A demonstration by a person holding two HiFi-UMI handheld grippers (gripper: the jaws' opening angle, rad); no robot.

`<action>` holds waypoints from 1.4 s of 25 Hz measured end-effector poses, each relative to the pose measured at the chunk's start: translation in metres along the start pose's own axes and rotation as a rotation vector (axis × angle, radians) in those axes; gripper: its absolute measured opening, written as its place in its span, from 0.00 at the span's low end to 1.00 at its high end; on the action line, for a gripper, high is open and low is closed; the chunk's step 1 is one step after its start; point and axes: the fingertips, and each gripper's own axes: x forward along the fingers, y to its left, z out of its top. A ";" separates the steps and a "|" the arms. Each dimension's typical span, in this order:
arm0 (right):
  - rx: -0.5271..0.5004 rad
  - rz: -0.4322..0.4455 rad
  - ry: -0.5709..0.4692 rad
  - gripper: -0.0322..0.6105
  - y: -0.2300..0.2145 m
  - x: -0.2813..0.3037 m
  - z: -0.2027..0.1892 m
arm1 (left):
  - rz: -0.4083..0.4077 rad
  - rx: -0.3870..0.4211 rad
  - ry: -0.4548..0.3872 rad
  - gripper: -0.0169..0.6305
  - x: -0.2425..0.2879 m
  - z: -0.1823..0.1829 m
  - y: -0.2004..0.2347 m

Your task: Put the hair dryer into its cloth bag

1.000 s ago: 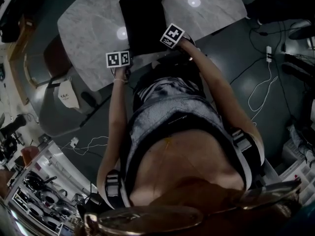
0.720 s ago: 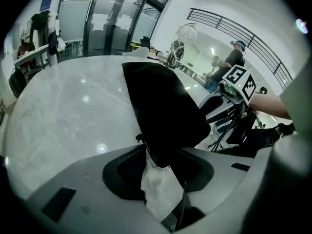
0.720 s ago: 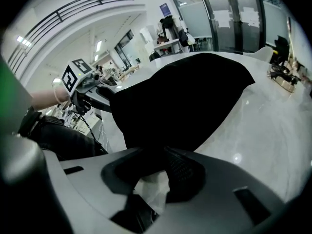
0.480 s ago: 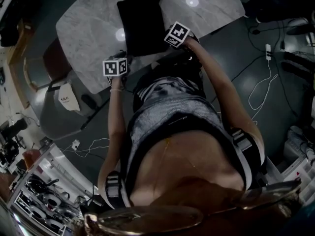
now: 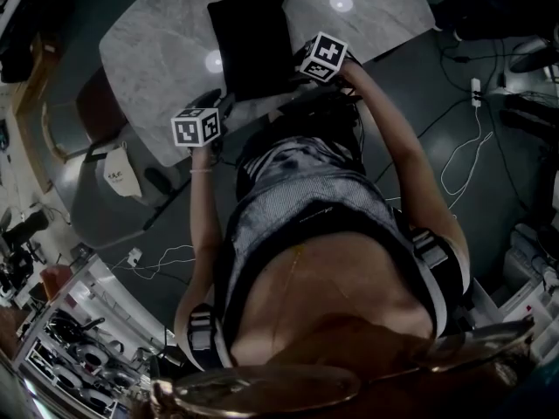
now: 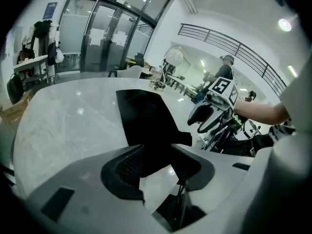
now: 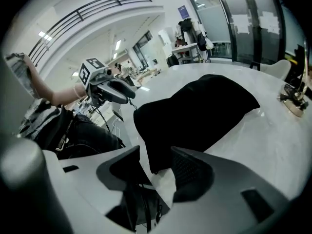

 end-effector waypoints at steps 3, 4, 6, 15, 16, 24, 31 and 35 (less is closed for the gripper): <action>0.007 -0.006 -0.047 0.43 -0.001 -0.004 0.006 | -0.004 0.032 -0.029 0.25 -0.006 0.014 -0.008; 0.006 -0.011 -0.059 0.43 -0.001 -0.005 0.007 | -0.002 0.042 -0.043 0.25 -0.007 0.019 -0.010; 0.002 -0.020 -0.081 0.43 0.000 -0.009 0.012 | 0.004 0.051 -0.069 0.25 -0.006 0.027 -0.011; -0.012 -0.040 -0.247 0.34 0.008 -0.027 0.050 | 0.029 0.065 -0.177 0.21 0.001 0.055 -0.014; -0.020 -0.049 -0.266 0.32 0.009 -0.030 0.054 | 0.034 0.071 -0.195 0.18 0.001 0.059 -0.016; -0.067 -0.130 -0.457 0.19 0.013 -0.057 0.087 | 0.052 0.152 -0.338 0.04 -0.003 0.098 -0.035; -0.139 -0.156 -0.580 0.18 0.030 -0.085 0.111 | 0.048 0.178 -0.429 0.04 -0.014 0.119 -0.059; -0.181 -0.171 -0.672 0.18 0.040 -0.103 0.126 | 0.070 0.212 -0.494 0.04 -0.029 0.136 -0.069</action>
